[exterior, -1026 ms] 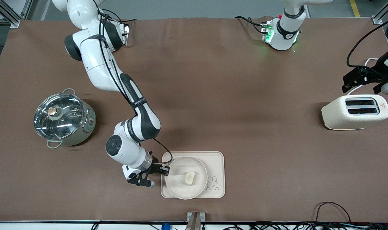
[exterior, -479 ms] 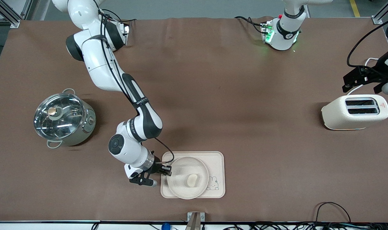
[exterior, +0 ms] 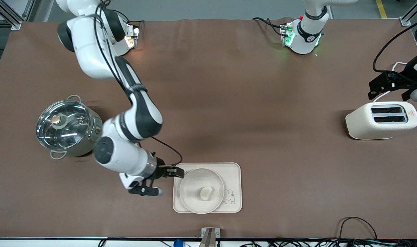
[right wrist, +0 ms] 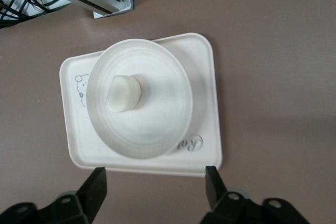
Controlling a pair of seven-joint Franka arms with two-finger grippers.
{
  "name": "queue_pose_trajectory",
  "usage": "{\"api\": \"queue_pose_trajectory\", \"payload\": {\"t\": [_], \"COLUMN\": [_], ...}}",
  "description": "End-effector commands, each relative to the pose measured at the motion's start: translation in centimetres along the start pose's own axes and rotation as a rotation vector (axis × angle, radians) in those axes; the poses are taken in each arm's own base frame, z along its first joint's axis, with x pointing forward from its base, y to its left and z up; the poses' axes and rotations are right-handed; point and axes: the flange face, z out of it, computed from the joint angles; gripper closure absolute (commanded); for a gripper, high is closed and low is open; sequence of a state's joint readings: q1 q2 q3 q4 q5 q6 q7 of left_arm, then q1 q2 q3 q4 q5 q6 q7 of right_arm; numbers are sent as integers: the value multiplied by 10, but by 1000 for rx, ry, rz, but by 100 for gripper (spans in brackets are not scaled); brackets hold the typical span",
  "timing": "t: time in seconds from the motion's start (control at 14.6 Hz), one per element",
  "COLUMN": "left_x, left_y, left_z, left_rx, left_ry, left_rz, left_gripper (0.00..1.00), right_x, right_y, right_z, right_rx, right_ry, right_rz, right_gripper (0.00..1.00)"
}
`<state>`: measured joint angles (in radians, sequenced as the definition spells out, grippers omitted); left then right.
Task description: Place bun in plate and plate on tray
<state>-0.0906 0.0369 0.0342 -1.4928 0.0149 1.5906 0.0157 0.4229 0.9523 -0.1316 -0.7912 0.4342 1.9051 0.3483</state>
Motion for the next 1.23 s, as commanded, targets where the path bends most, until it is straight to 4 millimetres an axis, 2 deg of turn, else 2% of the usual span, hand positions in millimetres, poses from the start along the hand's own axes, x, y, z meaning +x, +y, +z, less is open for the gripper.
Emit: {"api": "queue_pose_trajectory", "payload": {"t": [0.0, 0.21, 0.34, 0.48, 0.62, 0.75, 0.82, 0.96, 1.09, 1.16], "left_x": [2, 2, 2, 2, 2, 2, 2, 2, 2, 2], "left_y": [-1, -1, -1, -1, -1, -8, -8, -8, -9, -9], "left_z": [-4, -3, -3, -3, -3, -2, -2, -2, -2, -2], "left_rx": [10, 8, 8, 9, 9, 6, 6, 5, 6, 5], "left_ry": [6, 5, 5, 3, 3, 3, 3, 2, 2, 2], "left_rz": [-8, -8, -8, -9, -9, -20, -20, -20, -21, -17], "left_gripper": [0, 0, 0, 0, 0, 0, 0, 0, 0, 0], "right_x": [-10, -27, -46, -69, -94, -119, -127, -134, -145, -152], "right_y": [13, 43, 56, 73, 100, 121, 134, 179, 213, 219], "right_z": [-78, -174, -227, -276, -309, -333, -341, -358, -382, -391], "right_rx": [-49, -169, -273, -301, -318, -366, -370, -359, -341, -336], "right_ry": [-36, -65, -45, -29, -27, -6, -8, -22, -25, -23], "right_rz": [31, 62, 58, 63, 77, 66, 61, 53, 10, -7], "right_gripper": [0, 0, 0, 0, 0, 0, 0, 0, 0, 0]}}
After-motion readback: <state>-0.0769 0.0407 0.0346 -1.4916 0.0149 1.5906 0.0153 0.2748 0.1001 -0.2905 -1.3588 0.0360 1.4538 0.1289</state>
